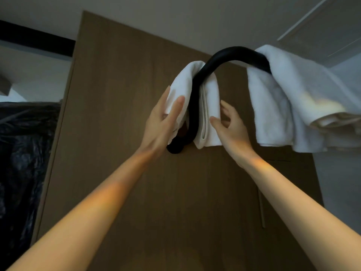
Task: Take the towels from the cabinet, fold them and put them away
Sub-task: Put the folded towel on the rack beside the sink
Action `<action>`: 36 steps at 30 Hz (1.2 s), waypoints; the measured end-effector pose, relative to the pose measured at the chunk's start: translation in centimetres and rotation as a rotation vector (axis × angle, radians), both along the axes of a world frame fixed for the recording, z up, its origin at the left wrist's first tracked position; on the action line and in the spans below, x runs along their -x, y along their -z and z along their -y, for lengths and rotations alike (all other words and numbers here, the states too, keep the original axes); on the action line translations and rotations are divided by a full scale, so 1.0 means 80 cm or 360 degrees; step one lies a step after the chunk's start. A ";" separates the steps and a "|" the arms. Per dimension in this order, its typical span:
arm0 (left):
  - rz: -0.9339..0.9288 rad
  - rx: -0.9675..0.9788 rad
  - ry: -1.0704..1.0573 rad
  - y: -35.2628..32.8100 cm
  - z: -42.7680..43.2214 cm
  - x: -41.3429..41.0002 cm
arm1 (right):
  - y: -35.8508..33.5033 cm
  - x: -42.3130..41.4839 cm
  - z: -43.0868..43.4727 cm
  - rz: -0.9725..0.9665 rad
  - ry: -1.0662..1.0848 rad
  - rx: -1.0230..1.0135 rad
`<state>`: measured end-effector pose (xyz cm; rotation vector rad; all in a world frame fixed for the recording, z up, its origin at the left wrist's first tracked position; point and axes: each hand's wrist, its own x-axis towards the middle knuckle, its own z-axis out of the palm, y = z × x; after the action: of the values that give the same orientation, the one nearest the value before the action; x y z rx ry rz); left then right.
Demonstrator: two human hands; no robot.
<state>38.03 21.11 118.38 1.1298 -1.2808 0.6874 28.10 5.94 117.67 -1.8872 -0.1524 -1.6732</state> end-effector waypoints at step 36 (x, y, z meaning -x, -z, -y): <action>0.0103 -0.0160 -0.1058 0.101 -0.067 0.058 | 0.061 0.091 -0.045 -0.0069 0.0443 0.0493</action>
<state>33.40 26.45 110.32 1.6495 -0.9893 1.1611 20.83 9.53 112.79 -2.2589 -0.1432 -1.8770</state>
